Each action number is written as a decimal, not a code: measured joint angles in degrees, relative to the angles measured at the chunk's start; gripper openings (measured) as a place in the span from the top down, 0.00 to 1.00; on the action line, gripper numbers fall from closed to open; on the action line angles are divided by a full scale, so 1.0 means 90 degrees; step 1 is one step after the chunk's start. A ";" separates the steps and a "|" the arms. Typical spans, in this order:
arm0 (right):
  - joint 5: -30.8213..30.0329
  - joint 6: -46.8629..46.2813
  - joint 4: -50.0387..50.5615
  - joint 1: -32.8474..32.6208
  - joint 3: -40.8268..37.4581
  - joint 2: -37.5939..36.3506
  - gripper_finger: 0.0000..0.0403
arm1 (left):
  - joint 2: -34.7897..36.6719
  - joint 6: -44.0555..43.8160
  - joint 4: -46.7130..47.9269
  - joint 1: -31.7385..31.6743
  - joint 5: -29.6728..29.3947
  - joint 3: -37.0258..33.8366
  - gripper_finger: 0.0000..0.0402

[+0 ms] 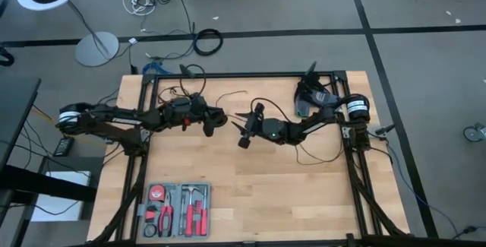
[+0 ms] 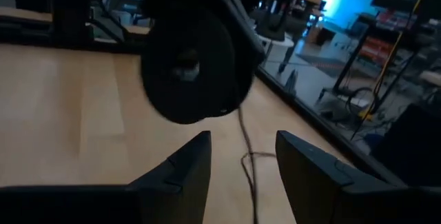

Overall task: Coil cords
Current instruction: Coil the black wire onto the black spool

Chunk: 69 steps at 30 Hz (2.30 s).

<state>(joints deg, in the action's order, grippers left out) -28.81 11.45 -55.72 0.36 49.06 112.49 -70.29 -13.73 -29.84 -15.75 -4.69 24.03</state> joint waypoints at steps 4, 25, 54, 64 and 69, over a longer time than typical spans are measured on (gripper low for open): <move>0.0010 0.0027 0.0039 0.0081 0.0073 0.0000 0.60 | 0.0392 0.0004 0.0210 0.0000 0.0388 -0.0004 1.00; 0.0448 -0.1036 0.0782 0.0048 0.0068 0.0000 0.90 | 0.0613 -0.0219 -0.0011 0.0000 0.0608 -0.0007 1.00; 0.0385 -0.1319 0.0767 -0.0202 0.0068 -0.0002 0.92 | 0.0608 -0.1053 0.0477 -0.0002 -0.0679 -0.0007 1.00; -0.0509 -0.1296 0.0912 -0.0206 0.0063 -0.0116 0.78 | 0.0608 -0.0721 0.0434 -0.0002 -0.0517 -0.0007 1.00; -0.0697 -0.1319 0.1559 -0.0238 0.0063 -0.0558 0.70 | 0.0608 -0.0455 0.0447 -0.0002 -0.0663 -0.0007 1.00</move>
<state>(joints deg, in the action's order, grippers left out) -35.08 -0.42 -41.70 -1.78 49.63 107.46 -64.82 -17.83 -25.82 -15.77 -10.66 23.97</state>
